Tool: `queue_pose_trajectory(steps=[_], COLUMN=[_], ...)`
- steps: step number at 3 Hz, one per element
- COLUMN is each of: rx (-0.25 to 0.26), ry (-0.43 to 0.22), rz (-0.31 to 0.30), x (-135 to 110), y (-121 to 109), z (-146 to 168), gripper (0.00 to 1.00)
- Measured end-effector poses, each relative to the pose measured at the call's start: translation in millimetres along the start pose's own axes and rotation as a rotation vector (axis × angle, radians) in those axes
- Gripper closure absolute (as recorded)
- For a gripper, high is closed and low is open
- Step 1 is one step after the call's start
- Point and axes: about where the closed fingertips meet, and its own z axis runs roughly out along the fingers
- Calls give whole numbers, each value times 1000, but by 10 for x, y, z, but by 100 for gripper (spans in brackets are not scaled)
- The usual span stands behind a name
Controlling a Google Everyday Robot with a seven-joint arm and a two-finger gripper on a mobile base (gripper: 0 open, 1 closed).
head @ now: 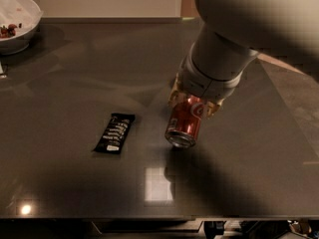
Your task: Place coke can upright
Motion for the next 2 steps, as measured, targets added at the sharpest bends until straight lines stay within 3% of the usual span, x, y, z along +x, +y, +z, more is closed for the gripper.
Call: queue_pose_trajectory(steps=[2], rx=[-10], ry=[20], rz=[-26], x=[-1], y=[-25], z=[-19], gripper=[100])
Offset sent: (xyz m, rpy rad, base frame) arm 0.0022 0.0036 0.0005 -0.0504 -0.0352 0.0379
